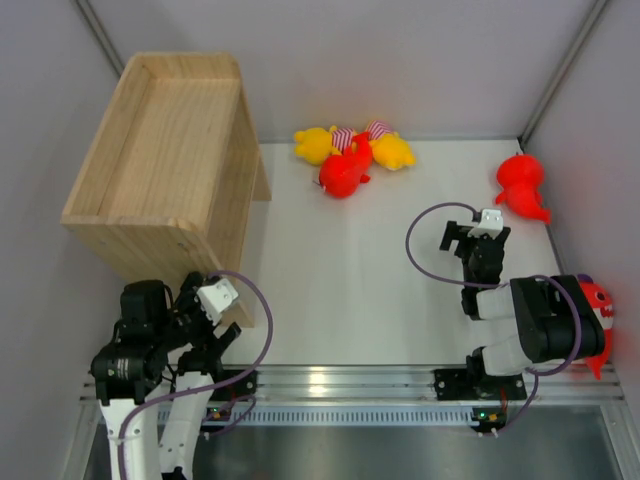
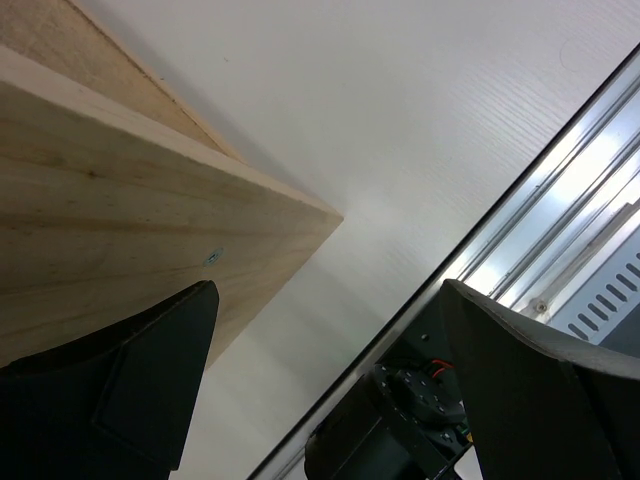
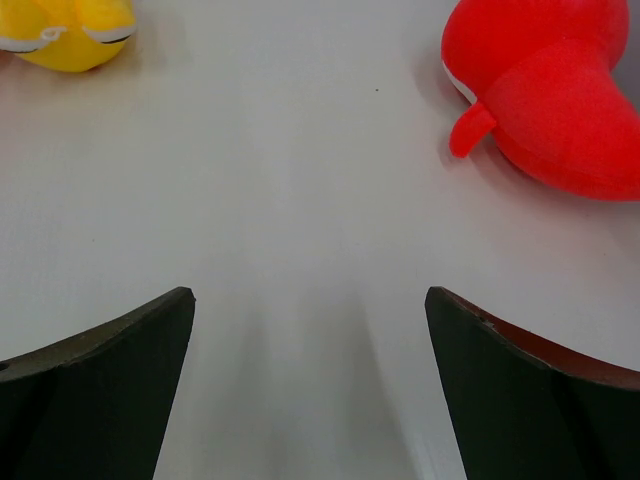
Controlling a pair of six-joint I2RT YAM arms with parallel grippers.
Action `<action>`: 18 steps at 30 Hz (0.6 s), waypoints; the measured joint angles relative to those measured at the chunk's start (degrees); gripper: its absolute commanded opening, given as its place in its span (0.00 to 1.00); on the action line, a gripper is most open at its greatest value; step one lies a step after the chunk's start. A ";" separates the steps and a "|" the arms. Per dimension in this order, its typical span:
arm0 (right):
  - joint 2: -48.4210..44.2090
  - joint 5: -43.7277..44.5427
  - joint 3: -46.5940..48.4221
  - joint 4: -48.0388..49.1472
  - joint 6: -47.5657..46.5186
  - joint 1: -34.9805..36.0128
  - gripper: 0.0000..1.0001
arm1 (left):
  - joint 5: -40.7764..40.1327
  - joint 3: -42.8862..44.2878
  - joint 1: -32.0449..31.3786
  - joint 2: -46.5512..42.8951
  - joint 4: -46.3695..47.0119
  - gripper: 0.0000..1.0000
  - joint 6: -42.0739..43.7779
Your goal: Place and organize the stuffed toys onto the shelf
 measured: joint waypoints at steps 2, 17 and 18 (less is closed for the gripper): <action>0.00 -0.02 0.00 0.00 0.00 0.00 0.99 | -0.59 0.00 -0.09 -0.04 0.00 0.99 -0.52; -2.56 -1.84 0.00 -2.43 -1.01 0.00 1.00 | -4.94 15.89 -0.13 2.14 1.16 0.99 -5.60; -4.17 -2.14 0.11 -3.72 -1.29 0.00 0.99 | -4.33 18.16 -0.13 2.60 1.05 0.99 -5.16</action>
